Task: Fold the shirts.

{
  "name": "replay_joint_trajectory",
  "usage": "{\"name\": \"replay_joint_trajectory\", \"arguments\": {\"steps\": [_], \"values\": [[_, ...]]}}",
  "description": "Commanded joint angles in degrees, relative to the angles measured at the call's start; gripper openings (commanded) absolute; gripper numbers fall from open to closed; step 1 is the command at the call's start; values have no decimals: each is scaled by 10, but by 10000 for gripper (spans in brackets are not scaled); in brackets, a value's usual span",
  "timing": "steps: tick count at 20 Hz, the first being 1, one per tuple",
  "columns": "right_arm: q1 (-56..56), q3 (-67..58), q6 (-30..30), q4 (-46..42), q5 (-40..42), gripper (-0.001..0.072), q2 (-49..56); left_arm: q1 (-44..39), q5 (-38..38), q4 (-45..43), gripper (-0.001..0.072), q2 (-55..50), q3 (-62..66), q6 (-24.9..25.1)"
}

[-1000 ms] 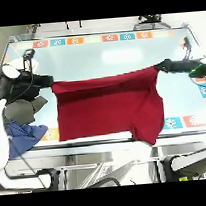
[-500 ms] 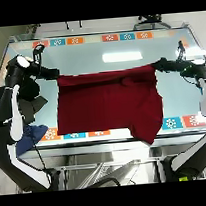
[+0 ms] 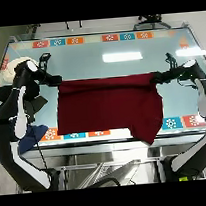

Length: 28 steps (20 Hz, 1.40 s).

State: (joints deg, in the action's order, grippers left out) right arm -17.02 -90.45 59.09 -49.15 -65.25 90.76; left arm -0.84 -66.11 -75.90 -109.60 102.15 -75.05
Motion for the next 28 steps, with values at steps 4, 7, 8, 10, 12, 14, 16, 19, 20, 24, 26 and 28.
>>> {"name": "replay_joint_trajectory", "arguments": {"steps": [4, 7, 8, 10, 12, 14, 16, 19, 20, 24, 26, 28], "values": [[35, 6, 14, -53, 34, 18, -1, -5, 56, -11, 13, 0, -27, -4], [44, 6, 11, -53, 40, 18, -1, -5, 52, -11, 14, 0, -27, -4], [44, 6, 12, -53, 39, 19, -2, -6, 46, -10, 18, 0, -27, -4], [42, 6, 12, -55, 32, 240, -8, -7, 26, -11, 706, 0, -21, -5], [39, 6, 22, -88, 23, 284, -34, 1, -32, -18, 684, 0, 10, -13], [33, 6, 67, -152, 16, 530, -79, 14, -116, -55, 684, 0, 60, -54], [15, 6, 112, -188, -18, 529, -122, 35, -199, -59, 684, 12, 75, -92], [-29, 41, 128, -186, -104, 524, -169, 55, -241, -51, 683, 78, -52, -114], [-44, 70, 127, -183, -123, 524, -185, 55, -230, -51, 684, 109, -120, -114], [-101, 202, 129, -134, -132, 500, -250, 55, -115, -42, 684, 234, -409, -114], [-122, 257, 129, -123, -132, 500, -284, 55, -57, -1, 683, 272, -507, -99], [-138, 303, 132, -121, -130, 500, -325, 55, -12, 59, 667, 290, -563, -67]]}}
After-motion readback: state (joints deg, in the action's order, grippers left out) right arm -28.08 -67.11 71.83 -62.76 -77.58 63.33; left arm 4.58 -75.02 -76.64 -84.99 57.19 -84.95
